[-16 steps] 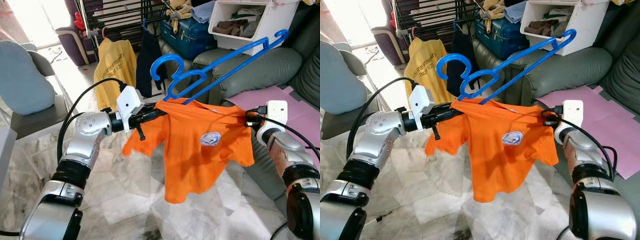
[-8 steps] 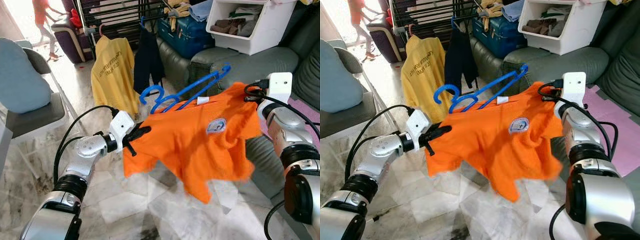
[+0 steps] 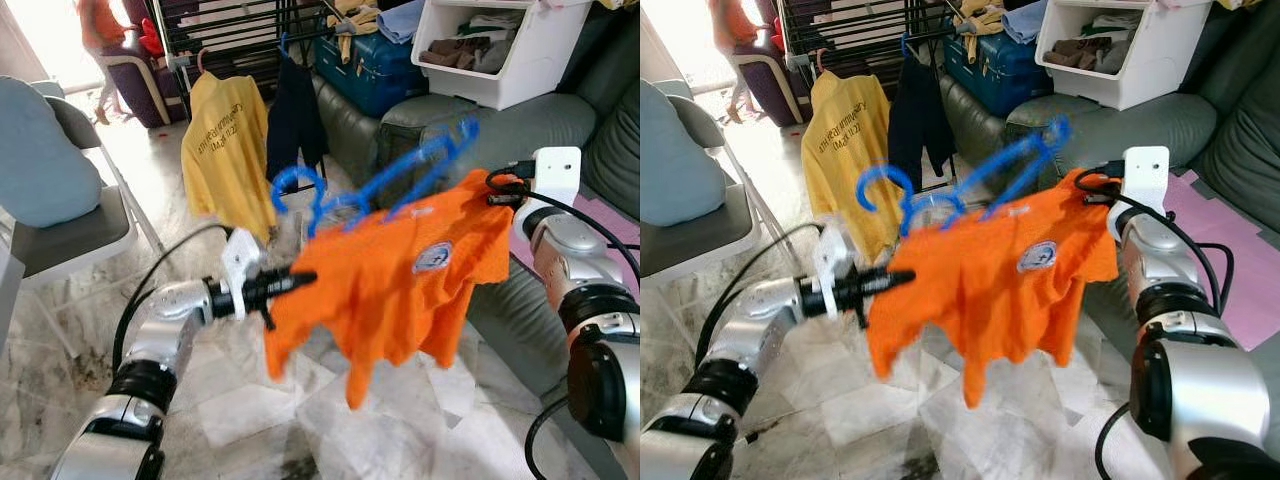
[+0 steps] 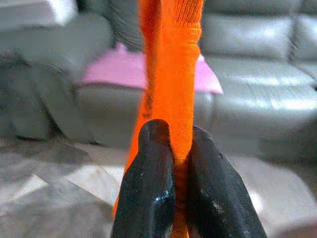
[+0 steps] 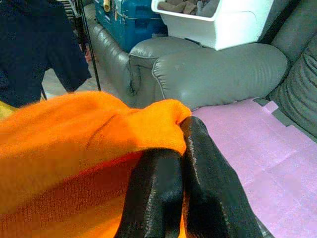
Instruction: Hang hanger
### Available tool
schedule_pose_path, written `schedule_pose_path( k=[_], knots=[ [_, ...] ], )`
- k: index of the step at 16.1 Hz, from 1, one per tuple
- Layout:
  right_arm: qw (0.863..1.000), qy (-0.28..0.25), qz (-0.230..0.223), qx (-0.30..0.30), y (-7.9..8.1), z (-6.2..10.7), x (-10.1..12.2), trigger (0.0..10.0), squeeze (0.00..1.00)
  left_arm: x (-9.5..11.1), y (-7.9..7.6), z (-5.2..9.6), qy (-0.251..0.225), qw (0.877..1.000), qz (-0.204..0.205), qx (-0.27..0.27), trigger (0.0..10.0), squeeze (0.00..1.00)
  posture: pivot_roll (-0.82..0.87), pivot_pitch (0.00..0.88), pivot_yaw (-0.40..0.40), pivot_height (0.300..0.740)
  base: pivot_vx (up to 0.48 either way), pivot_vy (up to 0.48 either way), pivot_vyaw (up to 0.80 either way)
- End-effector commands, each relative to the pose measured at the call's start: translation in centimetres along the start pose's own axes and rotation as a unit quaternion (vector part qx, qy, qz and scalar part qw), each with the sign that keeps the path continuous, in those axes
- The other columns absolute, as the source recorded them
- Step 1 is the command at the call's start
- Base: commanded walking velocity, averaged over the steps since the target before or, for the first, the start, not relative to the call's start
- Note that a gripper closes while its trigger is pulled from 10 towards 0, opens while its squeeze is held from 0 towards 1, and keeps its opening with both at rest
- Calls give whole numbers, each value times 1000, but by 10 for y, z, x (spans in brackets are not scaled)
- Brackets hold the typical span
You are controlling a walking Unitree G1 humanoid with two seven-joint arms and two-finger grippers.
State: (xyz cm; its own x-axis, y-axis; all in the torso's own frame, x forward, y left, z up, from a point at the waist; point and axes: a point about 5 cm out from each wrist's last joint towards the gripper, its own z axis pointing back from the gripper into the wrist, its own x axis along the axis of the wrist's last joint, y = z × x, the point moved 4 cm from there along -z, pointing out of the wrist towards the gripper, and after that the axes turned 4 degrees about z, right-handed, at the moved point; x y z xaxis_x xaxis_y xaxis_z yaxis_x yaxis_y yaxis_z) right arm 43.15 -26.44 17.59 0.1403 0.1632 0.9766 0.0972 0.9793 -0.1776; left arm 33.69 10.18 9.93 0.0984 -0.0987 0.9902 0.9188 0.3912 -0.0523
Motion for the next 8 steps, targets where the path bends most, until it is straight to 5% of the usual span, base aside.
schedule_pose_path(
  k=[1, 5, 8],
  knots=[
    [999, -26, -6, -28, -12, -2, 20, 0, 0, -13, -1, 15, 35, 999, 13, -13, 0, 0, -167, 0, 54, 740, 0, 0, 0],
    [999, -30, 4, -29, -17, -2, 27, 0, 0, -16, -4, 21, 55, 997, 31, -42, 0, 0, -175, 0, 56, 740, 0, 0, 0],
    [999, -44, 5, -33, -21, -2, 38, 0, 0, -34, -11, 27, 126, 989, 3, -76, 0, 0, -179, 0, 61, 740, 0, 0, 0]
  ],
)
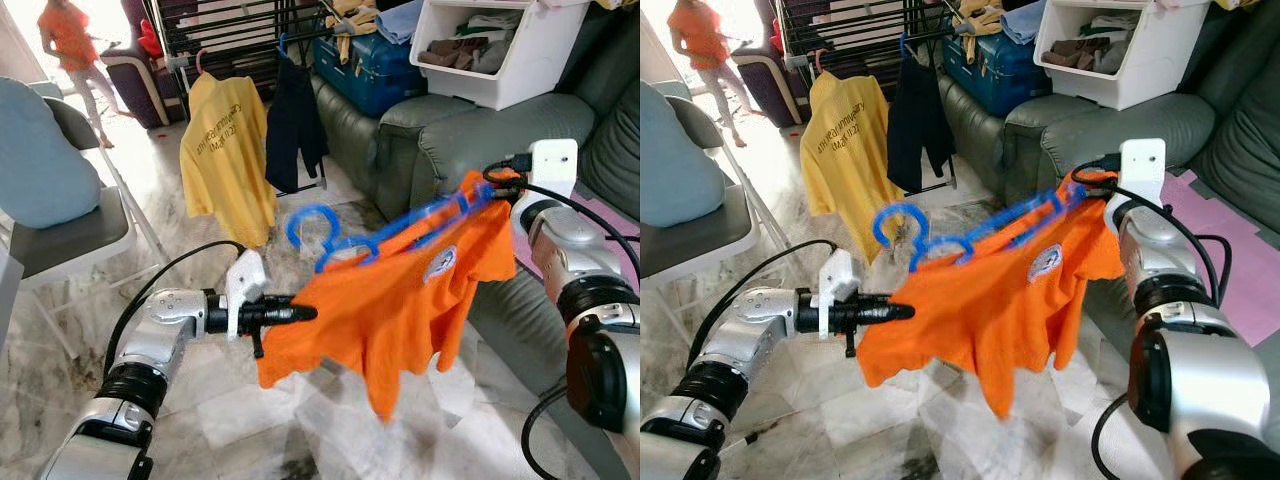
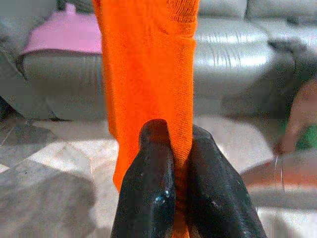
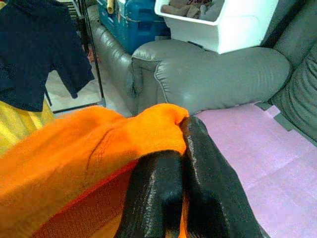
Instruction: Hang hanger
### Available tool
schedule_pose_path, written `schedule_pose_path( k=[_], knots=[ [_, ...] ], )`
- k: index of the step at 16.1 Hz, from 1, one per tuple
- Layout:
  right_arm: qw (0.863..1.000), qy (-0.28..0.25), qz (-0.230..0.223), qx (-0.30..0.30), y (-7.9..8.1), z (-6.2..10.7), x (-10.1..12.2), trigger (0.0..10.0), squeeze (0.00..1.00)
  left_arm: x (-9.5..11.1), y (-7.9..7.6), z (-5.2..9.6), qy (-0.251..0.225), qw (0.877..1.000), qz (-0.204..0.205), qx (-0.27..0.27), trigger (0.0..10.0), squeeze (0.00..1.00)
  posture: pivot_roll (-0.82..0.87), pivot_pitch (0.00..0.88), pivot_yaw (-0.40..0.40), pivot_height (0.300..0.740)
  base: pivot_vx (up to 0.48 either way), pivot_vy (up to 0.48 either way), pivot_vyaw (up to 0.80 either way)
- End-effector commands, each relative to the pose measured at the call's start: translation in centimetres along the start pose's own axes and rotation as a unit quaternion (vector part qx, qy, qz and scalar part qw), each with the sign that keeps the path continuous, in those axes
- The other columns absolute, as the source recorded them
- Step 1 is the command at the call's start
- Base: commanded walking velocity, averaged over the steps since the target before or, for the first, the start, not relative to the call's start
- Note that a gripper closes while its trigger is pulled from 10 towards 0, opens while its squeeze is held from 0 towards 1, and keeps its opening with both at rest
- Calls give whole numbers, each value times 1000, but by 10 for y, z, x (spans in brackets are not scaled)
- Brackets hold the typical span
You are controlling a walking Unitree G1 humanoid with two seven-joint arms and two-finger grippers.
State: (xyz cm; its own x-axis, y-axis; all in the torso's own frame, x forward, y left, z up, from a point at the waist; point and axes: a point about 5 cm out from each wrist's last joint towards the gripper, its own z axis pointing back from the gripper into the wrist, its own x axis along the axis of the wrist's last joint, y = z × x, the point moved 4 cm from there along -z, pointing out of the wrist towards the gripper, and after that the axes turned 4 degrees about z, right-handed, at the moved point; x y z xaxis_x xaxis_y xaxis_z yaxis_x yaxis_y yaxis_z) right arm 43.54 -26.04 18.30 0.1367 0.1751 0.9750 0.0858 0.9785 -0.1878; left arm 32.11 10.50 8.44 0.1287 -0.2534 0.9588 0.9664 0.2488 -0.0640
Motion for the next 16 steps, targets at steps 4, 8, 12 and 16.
schedule_pose_path(
  k=[4, 8, 12, 16],
  knots=[
    [998, -59, -3, -29, -21, -1, 43, 0, 0, -37, 12, 18, 118, 991, -19, 56, 0, 0, -181, 0, 65, 740, 0, 0, 0],
    [997, -78, 29, 6, -5, -2, 49, 0, 0, -38, 42, 24, 93, 973, 13, 213, 0, 0, -185, 0, 69, 740, 0, 0, 0],
    [994, -107, 24, 13, -3, -2, 64, 0, 0, -60, 46, 39, 162, 954, 7, 251, 0, 0, -181, 0, 72, 740, 0, 0, 0],
    [983, -152, 35, 97, 43, 0, 76, 0, 0, -52, 76, 52, 155, 890, 8, 429, 0, 0, -180, 0, 70, 740, 0, 0, 0]
  ],
)
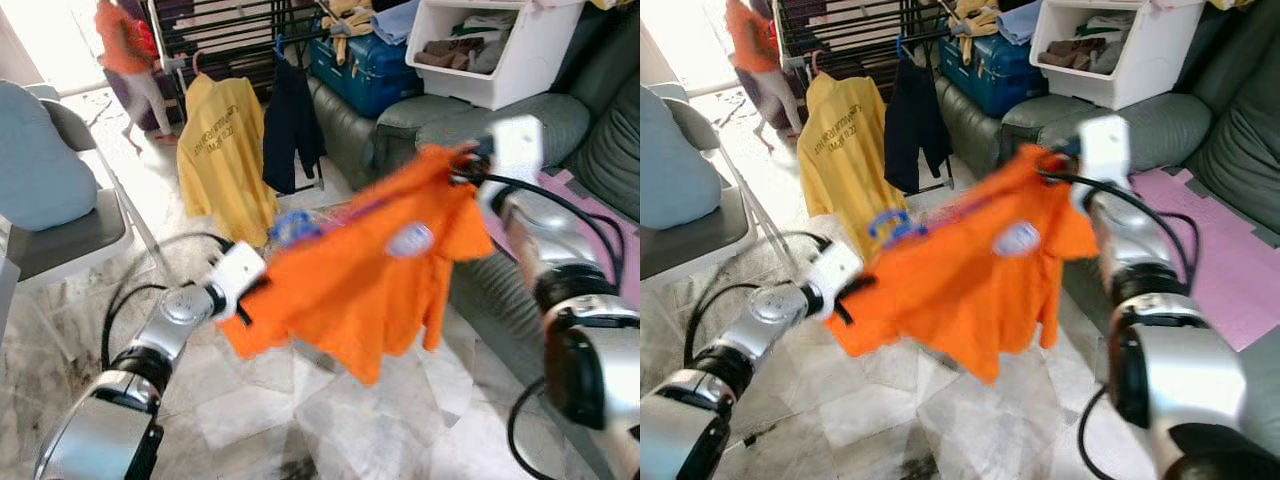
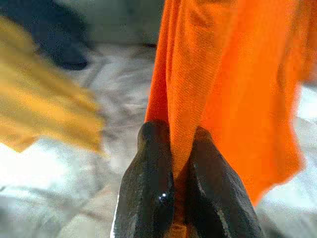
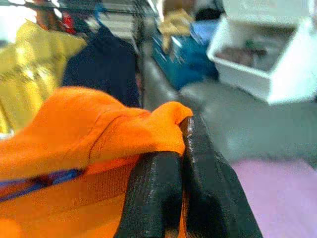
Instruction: Hang hanger
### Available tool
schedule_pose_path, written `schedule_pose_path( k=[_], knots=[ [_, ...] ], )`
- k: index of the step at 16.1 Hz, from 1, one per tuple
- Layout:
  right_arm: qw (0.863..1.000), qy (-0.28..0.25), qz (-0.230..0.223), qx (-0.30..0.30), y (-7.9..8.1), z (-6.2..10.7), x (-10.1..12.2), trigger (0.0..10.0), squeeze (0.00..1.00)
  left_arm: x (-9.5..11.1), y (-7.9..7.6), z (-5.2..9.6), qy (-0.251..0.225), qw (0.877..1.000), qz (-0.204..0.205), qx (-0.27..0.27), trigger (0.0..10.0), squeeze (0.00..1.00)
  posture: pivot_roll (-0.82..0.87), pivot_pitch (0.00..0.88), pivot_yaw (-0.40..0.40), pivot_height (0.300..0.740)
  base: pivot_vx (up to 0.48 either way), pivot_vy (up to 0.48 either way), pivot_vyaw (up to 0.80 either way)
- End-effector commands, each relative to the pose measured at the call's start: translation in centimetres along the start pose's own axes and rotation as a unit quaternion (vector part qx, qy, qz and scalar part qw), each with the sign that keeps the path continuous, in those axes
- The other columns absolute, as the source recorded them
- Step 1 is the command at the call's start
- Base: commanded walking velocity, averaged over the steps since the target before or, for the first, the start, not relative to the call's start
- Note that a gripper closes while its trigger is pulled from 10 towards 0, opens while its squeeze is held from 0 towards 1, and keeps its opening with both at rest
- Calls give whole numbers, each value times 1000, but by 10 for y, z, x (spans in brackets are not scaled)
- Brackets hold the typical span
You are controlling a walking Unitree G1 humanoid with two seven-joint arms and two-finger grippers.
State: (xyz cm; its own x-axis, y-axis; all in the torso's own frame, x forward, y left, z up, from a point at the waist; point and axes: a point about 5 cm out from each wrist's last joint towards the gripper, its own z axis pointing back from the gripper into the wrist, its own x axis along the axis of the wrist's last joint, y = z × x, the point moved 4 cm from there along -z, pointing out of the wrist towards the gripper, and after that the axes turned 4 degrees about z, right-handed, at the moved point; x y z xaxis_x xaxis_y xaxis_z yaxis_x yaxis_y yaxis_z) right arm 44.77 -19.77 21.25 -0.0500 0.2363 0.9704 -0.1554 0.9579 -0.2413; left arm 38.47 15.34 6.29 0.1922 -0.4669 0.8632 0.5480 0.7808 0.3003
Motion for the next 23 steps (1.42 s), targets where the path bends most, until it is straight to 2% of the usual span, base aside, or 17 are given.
schedule_pose_path(
  k=[1, 2, 4, 6, 7, 9, 10, 11, 13, 14, 15, 16, 17, 20, 21, 22, 23],
  knots=[
    [998, -56, 14, 2, 0, -2, 27, 0, 0, -23, 20, 8, 32, 993, 75, 86, 0, 0, -180, 0, 68, 740, 0, 0, 0],
    [998, -53, 13, 10, 5, -2, 24, 0, 0, -20, 21, 7, 23, 991, 93, 96, 0, 0, -179, 0, 66, 740, 0, 0, 0],
    [996, -34, -8, 84, 47, 2, -2, 0, 0, -1, 19, -2, -14, 977, 166, 132, 0, 0, -172, 0, 62, 740, 0, 0, 0],
    [992, -27, -13, 126, 66, 6, -11, 0, 0, 4, 17, -6, -21, 973, 183, 137, 0, 0, -172, 0, 62, 740, 0, 0, 0],
    [983, -5, -6, 185, 92, 15, -28, 0, 0, 9, 17, -8, -27, 966, 211, 147, 0, 0, -171, 0, 65, 740, 0, 0, 0],
    [950, 28, 15, 310, 136, 43, -57, 0, 0, 17, 14, -13, -31, 960, 240, 142, 0, 0, -169, 0, 66, 740, 0, 0, 0],
    [942, 34, 16, 335, 144, 50, -62, 0, 0, 18, 14, -13, -33, 960, 241, 141, 0, 0, -169, 0, 66, 740, 0, 0, 0],
    [913, 58, 31, 403, 162, 73, -80, 0, 0, 18, 13, -14, -30, 958, 249, 140, 0, 0, -169, 0, 69, 740, 0, 0, 0],
    [893, 74, 35, 442, 170, 88, -91, 0, 0, 17, 13, -14, -29, 956, 255, 139, 0, 0, -170, 0, 70, 740, 0, 0, 0],
    [875, 78, 46, 476, 176, 102, -95, 0, 0, 16, 14, -14, -26, 956, 256, 143, 0, 0, -167, 0, 71, 740, 0, 0, 0],
    [873, 79, 70, 476, 175, 106, -99, 8667, 0, 16, 15, -13, -24, 955, 258, 145, 0, 0, -167, 0, 71, 740, 0, 0, 0],
    [886, 80, 94, 447, 168, 100, -101, 10000, 0, 16, 16, -13, -24, 954, 259, 146, 0, 0, -167, 0, 71, 740, 0, 0, 0],
    [901, 66, 102, 416, 159, 91, -98, 10000, 1000, 16, 17, -12, -24, 954, 260, 146, 0, 0, -168, 0, 71, 740, 0, 0, 0],
    [900, 17, 119, 418, 154, 92, -78, 10000, 1000, 15, 20, -11, -22, 954, 258, 150, 0, 0, -168, 0, 72, 740, 0, 0, 0],
    [891, 17, 130, 435, 155, 97, -78, 10000, 1000, 13, 22, -10, -21, 954, 258, 152, 0, 0, -170, 0, 74, 740, 0, 0, 0],
    [869, 16, 186, 458, 154, 106, -80, 10000, 1000, 9, 26, -8, -15, 951, 262, 163, 0, 0, -171, 0, 75, 740, 0, 0, 0],
    [869, 8, 201, 453, 151, 104, -79, 10000, 1000, 9, 26, -7, -16, 952, 259, 159, 0, 0, -172, 0, 76, 740, 0, 0, 0]
  ],
)
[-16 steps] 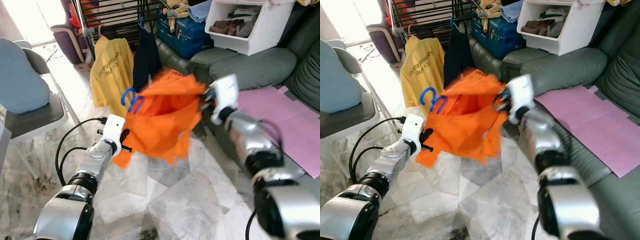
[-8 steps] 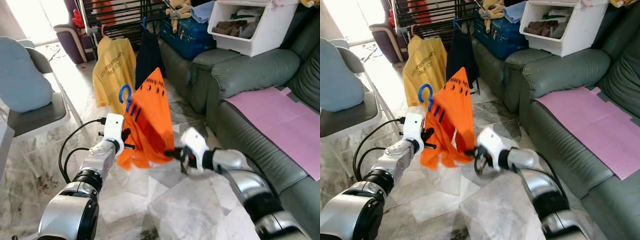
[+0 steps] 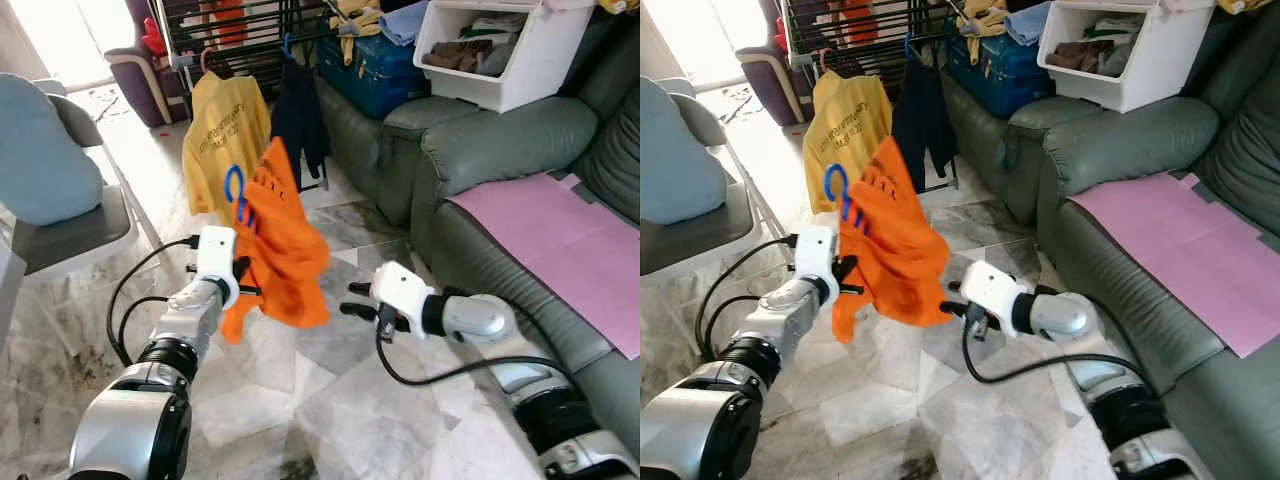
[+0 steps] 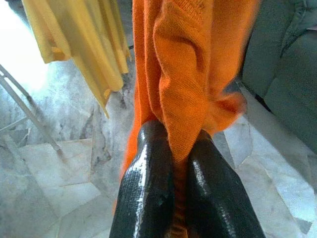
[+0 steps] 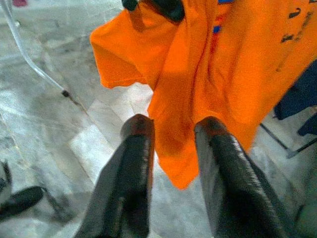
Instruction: Hang hanger
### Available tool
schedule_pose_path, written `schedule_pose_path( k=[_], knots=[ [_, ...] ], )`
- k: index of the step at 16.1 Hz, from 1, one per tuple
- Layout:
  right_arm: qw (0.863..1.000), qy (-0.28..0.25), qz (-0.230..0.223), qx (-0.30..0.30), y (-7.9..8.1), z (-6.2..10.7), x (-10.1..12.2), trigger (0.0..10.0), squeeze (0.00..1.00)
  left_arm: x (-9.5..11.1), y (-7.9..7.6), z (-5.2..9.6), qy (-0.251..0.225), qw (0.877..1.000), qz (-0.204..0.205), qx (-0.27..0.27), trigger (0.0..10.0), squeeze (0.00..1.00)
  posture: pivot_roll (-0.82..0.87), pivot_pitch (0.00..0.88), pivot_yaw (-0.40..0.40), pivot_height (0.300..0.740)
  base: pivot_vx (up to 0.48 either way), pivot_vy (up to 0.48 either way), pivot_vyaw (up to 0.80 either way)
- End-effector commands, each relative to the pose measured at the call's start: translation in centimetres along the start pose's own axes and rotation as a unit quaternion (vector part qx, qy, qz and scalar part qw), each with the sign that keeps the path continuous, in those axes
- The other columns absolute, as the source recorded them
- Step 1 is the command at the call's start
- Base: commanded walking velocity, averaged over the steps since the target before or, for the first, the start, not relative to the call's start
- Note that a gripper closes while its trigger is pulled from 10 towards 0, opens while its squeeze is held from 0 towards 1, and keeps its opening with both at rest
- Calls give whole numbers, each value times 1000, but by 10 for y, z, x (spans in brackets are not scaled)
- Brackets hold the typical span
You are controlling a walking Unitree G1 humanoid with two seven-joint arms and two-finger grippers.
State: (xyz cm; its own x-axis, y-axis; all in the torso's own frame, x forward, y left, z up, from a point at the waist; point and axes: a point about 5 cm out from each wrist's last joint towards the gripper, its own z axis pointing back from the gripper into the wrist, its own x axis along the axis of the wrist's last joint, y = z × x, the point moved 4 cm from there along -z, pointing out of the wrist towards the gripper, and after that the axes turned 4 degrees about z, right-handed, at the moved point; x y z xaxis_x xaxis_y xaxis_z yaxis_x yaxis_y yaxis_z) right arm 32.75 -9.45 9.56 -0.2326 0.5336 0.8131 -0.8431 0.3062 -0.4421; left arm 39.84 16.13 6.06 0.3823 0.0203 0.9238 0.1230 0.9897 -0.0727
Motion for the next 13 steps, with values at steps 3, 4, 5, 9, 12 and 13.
schedule_pose_path(
  k=[3, 4, 5, 9, 12, 13],
  knots=[
    [999, -27, 12, 13, -13, 13, 10, 10000, 1000, 21, -5, 3, -30, 989, -115, -85, 0, 0, -170, 0, 77, 740, 0, 0, 0],
    [1000, -22, 15, 12, -17, 17, 9, 10000, 1000, 19, -7, 5, -24, 984, -140, -107, 0, 0, -170, 0, 81, 740, 0, 0, 0],
    [999, -11, 27, 14, -25, 25, 7, 10000, 1000, 13, -7, 9, -12, 975, -173, -139, 0, 0, -170, 0, 83, 740, 0, 0, 0],
    [996, 28, 62, 59, -44, 55, 1, 10000, 1000, -12, 5, 29, 35, 924, -300, -232, 0, 0, -171, 0, 92, 740, 0, 0, 0],
    [991, 54, 82, 88, -50, 61, -3, 10000, 1000, -19, -9, 41, 34, 876, -360, -318, 0, 0, -166, 0, 90, 740, 0, 0, 0],
    [991, 57, 85, 90, -51, 62, -3, 10000, 1000, -20, -11, 43, 35, 871, -363, -329, 0, 0, -166, 0, 90, 740, 0, 0, 0]
  ],
)
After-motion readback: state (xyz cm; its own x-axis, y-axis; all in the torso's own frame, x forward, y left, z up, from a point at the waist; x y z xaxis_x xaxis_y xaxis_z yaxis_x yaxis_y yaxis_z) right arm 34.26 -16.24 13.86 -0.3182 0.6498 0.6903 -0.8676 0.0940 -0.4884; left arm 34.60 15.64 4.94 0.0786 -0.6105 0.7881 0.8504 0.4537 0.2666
